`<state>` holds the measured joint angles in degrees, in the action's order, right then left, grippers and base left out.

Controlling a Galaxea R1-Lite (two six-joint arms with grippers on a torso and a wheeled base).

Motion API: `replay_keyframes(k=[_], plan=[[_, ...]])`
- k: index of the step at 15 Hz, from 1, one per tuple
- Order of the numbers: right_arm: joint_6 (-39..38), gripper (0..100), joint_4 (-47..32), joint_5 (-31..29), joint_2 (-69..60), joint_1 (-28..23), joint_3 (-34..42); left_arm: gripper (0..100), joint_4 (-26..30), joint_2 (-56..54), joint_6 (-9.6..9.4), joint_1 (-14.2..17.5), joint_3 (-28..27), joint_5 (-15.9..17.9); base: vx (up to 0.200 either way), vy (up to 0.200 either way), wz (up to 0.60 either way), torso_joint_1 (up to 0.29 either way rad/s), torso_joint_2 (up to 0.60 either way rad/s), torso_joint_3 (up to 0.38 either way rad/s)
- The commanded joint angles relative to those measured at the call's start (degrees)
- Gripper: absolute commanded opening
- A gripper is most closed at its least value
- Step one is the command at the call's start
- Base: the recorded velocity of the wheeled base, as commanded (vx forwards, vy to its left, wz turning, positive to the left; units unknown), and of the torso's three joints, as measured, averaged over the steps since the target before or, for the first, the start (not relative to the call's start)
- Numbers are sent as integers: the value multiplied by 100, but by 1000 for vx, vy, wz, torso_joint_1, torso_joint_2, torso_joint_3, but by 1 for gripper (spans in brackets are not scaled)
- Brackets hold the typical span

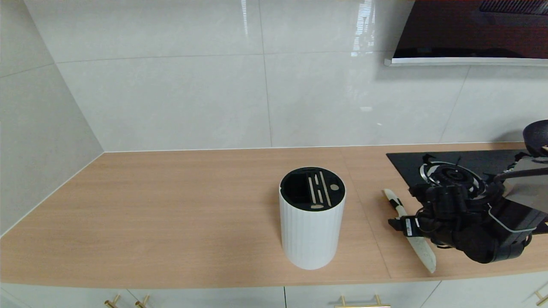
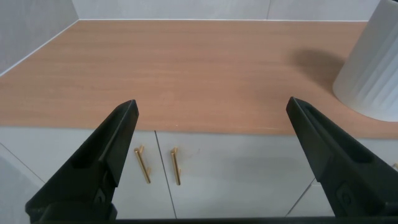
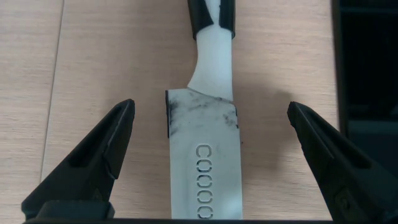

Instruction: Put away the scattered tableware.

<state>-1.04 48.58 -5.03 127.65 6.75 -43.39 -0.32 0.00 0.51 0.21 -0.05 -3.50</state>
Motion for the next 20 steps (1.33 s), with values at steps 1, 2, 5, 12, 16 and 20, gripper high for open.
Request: replay_keyframes(k=[1, 2, 5, 12, 16, 20], plan=[[-2, 100, 11, -6, 32, 1, -12, 100, -3, 9, 2, 6, 5, -2, 0, 0, 0, 0, 0, 0], [-2, 100, 11, -6, 41, 1, -30, 100, -3, 9, 2, 6, -4, -2, 0, 0, 0, 0, 0, 0], [-2, 100, 11, -6, 67, 1, -30, 100, -3, 9, 2, -3, 5, -2, 0, 0, 0, 0, 0, 0], [7, 0, 11, -6, 129, 1, -47, 100, -3, 9, 2, -3, -4, -2, 0, 0, 0, 0, 0, 0], [16, 0, 11, -15, 173, 1, -38, 100, -3, 9, 2, 6, 5, -2, 0, 0, 0, 0, 0, 0], [16, 0, 11, -24, 173, 1, -38, 100, -3, 9, 2, -3, 5, -2, 0, 0, 0, 0, 0, 0]])
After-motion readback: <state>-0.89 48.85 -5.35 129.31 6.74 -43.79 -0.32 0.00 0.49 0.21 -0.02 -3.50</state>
